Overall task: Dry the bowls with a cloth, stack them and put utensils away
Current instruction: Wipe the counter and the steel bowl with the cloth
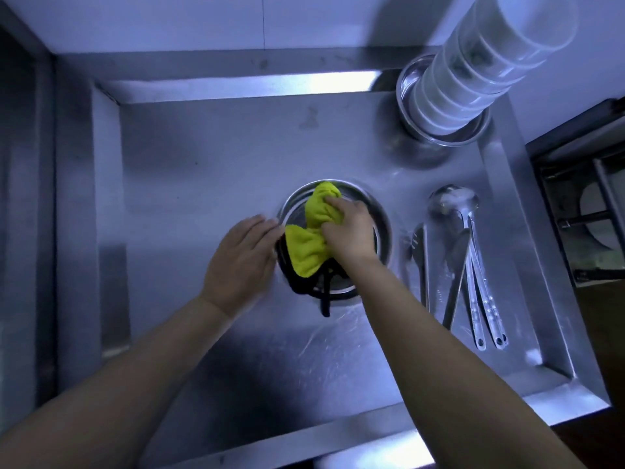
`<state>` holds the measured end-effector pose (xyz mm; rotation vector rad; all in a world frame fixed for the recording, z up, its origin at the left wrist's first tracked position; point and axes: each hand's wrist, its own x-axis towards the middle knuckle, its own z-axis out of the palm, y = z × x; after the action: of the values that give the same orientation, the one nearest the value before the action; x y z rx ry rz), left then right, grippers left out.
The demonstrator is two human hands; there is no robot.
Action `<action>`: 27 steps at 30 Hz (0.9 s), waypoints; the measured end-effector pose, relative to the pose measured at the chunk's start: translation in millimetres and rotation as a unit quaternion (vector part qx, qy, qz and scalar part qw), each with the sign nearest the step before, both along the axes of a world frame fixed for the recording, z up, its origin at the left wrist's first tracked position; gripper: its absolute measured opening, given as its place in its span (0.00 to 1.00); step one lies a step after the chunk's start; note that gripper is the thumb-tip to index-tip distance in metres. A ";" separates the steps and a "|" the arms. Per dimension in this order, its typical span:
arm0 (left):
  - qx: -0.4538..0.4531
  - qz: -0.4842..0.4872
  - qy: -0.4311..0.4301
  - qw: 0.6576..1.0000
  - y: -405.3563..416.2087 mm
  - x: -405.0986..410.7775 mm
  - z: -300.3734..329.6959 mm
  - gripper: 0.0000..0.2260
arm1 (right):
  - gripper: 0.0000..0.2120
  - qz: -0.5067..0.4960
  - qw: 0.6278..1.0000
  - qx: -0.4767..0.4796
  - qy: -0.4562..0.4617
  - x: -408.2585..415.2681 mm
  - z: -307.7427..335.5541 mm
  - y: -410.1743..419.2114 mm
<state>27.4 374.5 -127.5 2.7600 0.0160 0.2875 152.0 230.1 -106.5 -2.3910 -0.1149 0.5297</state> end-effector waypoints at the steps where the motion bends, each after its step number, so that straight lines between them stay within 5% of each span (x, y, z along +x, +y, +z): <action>1: -0.018 0.043 -0.009 0.999 6.0 -6.0 6.6 0.16 | 0.25 -0.030 0.997 0.037 0.066 -2.5 -2.8 12.8; 4: -0.056 0.133 -0.021 0.989 21.3 -23.0 18.5 0.17 | 0.27 -0.068 0.980 0.043 0.179 -25.0 -12.0 37.4; 9: -0.064 0.137 -0.023 0.988 21.0 -13.5 24.7 0.16 | 0.25 0.119 0.982 -0.091 0.112 -47.4 -4.2 17.8; 15: 0.038 -0.090 0.040 0.994 -6.4 30.4 15.5 0.16 | 0.22 0.396 0.887 -0.238 -0.008 -48.9 27.5 -29.7; 21: 0.128 -0.190 0.103 0.968 -2.2 34.1 -3.3 0.16 | 0.22 0.369 0.905 -0.212 -0.019 -68.6 27.4 -40.9; 27: 0.117 -0.189 0.115 0.968 -8.6 30.3 -8.7 0.15 | 0.16 0.388 0.858 -0.324 -0.087 -46.5 31.0 -80.8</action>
<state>57.7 365.9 -136.2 2.9323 -0.5088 -0.1429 105.5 149.3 -75.5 -2.9954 -1.1939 0.8017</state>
